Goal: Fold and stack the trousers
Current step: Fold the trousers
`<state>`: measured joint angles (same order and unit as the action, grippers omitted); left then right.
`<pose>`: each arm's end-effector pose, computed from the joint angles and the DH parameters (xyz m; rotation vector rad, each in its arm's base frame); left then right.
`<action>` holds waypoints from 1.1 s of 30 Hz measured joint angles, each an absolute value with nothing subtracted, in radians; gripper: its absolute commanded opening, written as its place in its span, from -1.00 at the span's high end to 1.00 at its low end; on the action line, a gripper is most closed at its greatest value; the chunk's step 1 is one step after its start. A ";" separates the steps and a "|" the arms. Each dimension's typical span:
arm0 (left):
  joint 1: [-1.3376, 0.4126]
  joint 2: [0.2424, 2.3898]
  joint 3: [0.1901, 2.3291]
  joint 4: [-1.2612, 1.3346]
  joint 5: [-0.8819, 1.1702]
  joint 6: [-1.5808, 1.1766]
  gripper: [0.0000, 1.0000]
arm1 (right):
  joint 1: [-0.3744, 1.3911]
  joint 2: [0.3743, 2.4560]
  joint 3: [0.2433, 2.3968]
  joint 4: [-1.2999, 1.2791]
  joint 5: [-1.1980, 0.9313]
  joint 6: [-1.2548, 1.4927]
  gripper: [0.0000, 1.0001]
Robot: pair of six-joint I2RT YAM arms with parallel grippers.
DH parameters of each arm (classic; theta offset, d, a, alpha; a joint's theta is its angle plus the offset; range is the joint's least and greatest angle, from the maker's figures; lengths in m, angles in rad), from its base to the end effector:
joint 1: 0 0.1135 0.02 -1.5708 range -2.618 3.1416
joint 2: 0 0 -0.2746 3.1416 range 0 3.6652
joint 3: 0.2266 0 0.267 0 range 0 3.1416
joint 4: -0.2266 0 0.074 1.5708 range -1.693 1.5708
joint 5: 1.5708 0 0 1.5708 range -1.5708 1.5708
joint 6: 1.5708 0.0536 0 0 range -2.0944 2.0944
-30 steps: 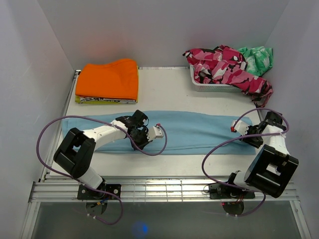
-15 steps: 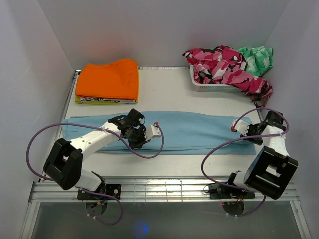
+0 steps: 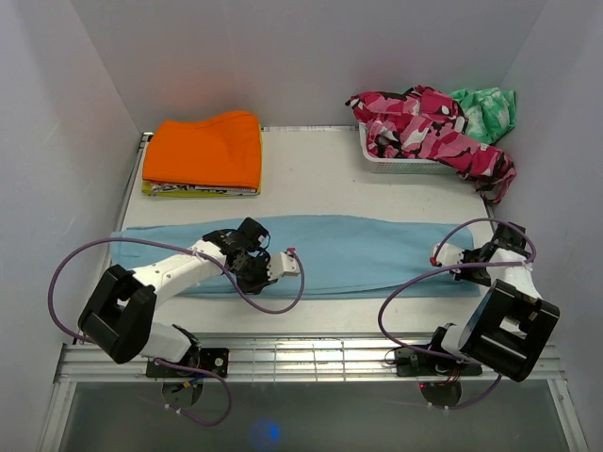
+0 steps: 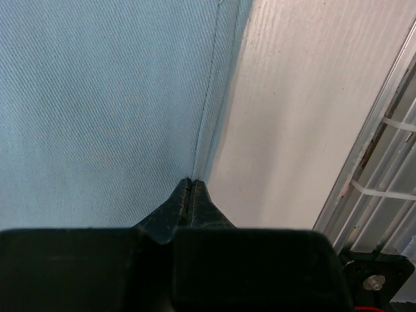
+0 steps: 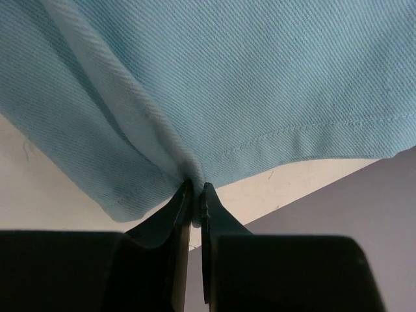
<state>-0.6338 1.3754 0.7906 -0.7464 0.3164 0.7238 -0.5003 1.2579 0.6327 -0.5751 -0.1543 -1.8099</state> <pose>0.1887 -0.1594 0.1679 1.8364 2.1891 -0.4398 0.2036 -0.1019 0.1528 -1.7533 2.2164 -0.3962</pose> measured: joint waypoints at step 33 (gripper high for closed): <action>-0.379 1.243 1.007 -0.820 0.522 0.504 -0.58 | -0.541 1.407 1.128 -1.074 -0.416 -1.414 -0.28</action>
